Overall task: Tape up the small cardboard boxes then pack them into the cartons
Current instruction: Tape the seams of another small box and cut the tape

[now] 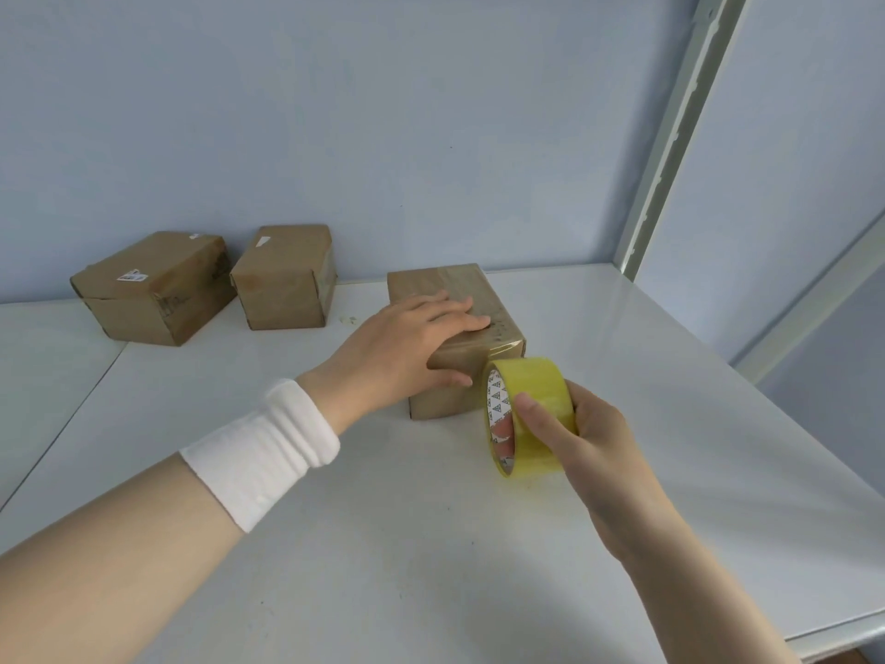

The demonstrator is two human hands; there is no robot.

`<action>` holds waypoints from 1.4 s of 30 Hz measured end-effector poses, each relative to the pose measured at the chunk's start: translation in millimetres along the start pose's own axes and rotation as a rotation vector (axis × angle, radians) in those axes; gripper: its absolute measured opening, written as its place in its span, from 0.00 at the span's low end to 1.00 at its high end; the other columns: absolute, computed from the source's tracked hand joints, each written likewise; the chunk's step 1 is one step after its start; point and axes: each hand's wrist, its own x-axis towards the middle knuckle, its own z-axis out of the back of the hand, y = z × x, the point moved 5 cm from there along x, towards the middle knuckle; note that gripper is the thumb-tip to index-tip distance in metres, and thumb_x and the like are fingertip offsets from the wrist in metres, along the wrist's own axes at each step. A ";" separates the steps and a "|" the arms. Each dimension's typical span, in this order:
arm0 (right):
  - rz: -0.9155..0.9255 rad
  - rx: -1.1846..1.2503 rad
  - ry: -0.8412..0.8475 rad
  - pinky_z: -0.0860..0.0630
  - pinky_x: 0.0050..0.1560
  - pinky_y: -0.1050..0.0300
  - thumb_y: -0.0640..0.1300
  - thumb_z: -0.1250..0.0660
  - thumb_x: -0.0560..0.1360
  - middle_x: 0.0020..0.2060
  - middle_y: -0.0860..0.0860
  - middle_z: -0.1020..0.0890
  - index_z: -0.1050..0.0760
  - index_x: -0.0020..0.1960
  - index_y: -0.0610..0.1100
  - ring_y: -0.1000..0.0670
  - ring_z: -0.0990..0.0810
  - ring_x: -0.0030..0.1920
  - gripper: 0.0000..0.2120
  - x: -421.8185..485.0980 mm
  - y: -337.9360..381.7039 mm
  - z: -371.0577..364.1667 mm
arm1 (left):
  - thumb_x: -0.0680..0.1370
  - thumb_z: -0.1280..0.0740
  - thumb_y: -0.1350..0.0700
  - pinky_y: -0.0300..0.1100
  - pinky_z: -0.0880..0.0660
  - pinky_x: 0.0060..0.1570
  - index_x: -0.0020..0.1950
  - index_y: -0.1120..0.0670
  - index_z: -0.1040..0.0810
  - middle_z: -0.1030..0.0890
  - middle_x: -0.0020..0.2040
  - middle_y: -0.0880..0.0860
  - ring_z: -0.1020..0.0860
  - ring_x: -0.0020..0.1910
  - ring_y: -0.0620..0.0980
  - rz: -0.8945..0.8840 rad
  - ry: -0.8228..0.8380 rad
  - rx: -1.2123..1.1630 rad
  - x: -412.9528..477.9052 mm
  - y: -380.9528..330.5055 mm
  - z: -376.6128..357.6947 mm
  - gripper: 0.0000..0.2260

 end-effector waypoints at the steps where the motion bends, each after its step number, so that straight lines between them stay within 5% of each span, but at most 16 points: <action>1: 0.022 0.008 -0.012 0.28 0.30 0.70 0.43 0.35 0.76 0.30 0.53 0.17 0.24 0.48 0.37 0.58 0.20 0.30 0.08 0.2 4.4 1.9 | 0.71 0.31 0.42 0.40 0.42 0.68 0.72 0.43 0.35 0.36 0.73 0.44 0.40 0.73 0.46 0.008 -0.001 -0.029 1.0 0.5 4.0 0.30; 6: 0.183 0.068 0.068 0.29 0.27 0.71 0.46 0.34 0.71 0.30 0.53 0.17 0.23 0.46 0.42 0.58 0.21 0.26 0.08 2.4 51.5 -1.1 | 0.70 0.28 0.45 0.37 0.34 0.63 0.68 0.44 0.28 0.26 0.65 0.43 0.29 0.64 0.42 0.041 -0.014 -0.198 8.4 3.7 42.2 0.27; 10: 0.277 0.115 0.155 0.23 0.34 0.64 0.43 0.35 0.73 0.35 0.51 0.15 0.20 0.44 0.44 0.53 0.17 0.35 0.05 25.3 98.7 -9.0 | 0.71 0.28 0.47 0.19 0.34 0.41 0.58 0.38 0.26 0.24 0.47 0.32 0.25 0.47 0.30 0.136 0.007 -0.351 18.9 15.3 70.7 0.17; 13: 0.245 0.138 0.129 0.19 0.36 0.58 0.44 0.37 0.77 0.34 0.51 0.15 0.22 0.45 0.40 0.52 0.18 0.33 0.09 55.8 123.8 -12.9 | 0.72 0.30 0.45 0.26 0.35 0.54 0.68 0.44 0.30 0.26 0.62 0.40 0.28 0.61 0.41 0.165 -0.033 -0.324 26.8 20.3 80.3 0.25; 15: 0.233 0.109 0.124 0.19 0.39 0.55 0.47 0.37 0.78 0.34 0.52 0.16 0.22 0.45 0.39 0.53 0.18 0.32 0.12 74.3 134.9 -15.6 | 0.69 0.30 0.38 0.39 0.44 0.69 0.76 0.47 0.43 0.42 0.76 0.47 0.43 0.74 0.46 0.172 0.023 -0.107 26.9 19.0 73.2 0.40; 17: 0.221 0.088 0.137 0.19 0.42 0.54 0.49 0.37 0.78 0.35 0.52 0.15 0.22 0.46 0.39 0.53 0.18 0.32 0.14 90.7 138.6 -18.2 | 0.65 0.31 0.33 0.46 0.48 0.71 0.77 0.49 0.53 0.50 0.78 0.49 0.51 0.75 0.47 0.161 0.057 0.065 25.0 15.4 60.3 0.50; 21: 0.203 0.070 0.086 0.19 0.37 0.58 0.53 0.37 0.77 0.33 0.51 0.15 0.24 0.47 0.40 0.52 0.17 0.32 0.15 115.2 131.7 -18.8 | 0.66 0.32 0.34 0.41 0.39 0.61 0.76 0.51 0.46 0.36 0.70 0.49 0.42 0.67 0.48 0.164 -0.048 -0.004 38.3 22.4 51.3 0.46; 26: 0.262 0.060 0.022 0.20 0.45 0.55 0.50 0.37 0.78 0.33 0.49 0.17 0.25 0.47 0.43 0.50 0.18 0.37 0.10 124.1 104.5 -6.1 | 0.66 0.31 0.35 0.32 0.46 0.48 0.72 0.51 0.38 0.29 0.56 0.50 0.36 0.57 0.51 0.109 -0.013 -0.044 66.9 24.6 44.0 0.40; 32: 0.303 -0.101 -0.169 0.23 0.32 0.64 0.53 0.35 0.76 0.25 0.55 0.19 0.24 0.39 0.46 0.58 0.21 0.28 0.12 116.0 116.3 -4.2 | 0.64 0.34 0.31 0.42 0.36 0.54 0.71 0.50 0.38 0.30 0.55 0.48 0.34 0.58 0.51 0.171 0.090 -0.104 77.5 45.8 41.4 0.41; 35: 0.192 -0.106 -0.149 0.26 0.29 0.68 0.55 0.36 0.75 0.25 0.54 0.19 0.21 0.32 0.45 0.59 0.22 0.27 0.18 87.1 86.8 3.2 | 0.66 0.34 0.31 0.47 0.36 0.65 0.76 0.49 0.45 0.32 0.66 0.51 0.38 0.68 0.53 0.232 0.137 -0.140 79.4 54.0 40.4 0.45; 42: 0.009 -0.127 -0.195 0.27 0.26 0.67 0.52 0.36 0.76 0.24 0.51 0.19 0.25 0.44 0.42 0.56 0.22 0.24 0.12 71.9 18.6 0.9 | 0.70 0.35 0.34 0.45 0.42 0.67 0.77 0.49 0.52 0.38 0.73 0.51 0.45 0.72 0.51 0.245 0.156 -0.156 81.3 56.2 36.8 0.44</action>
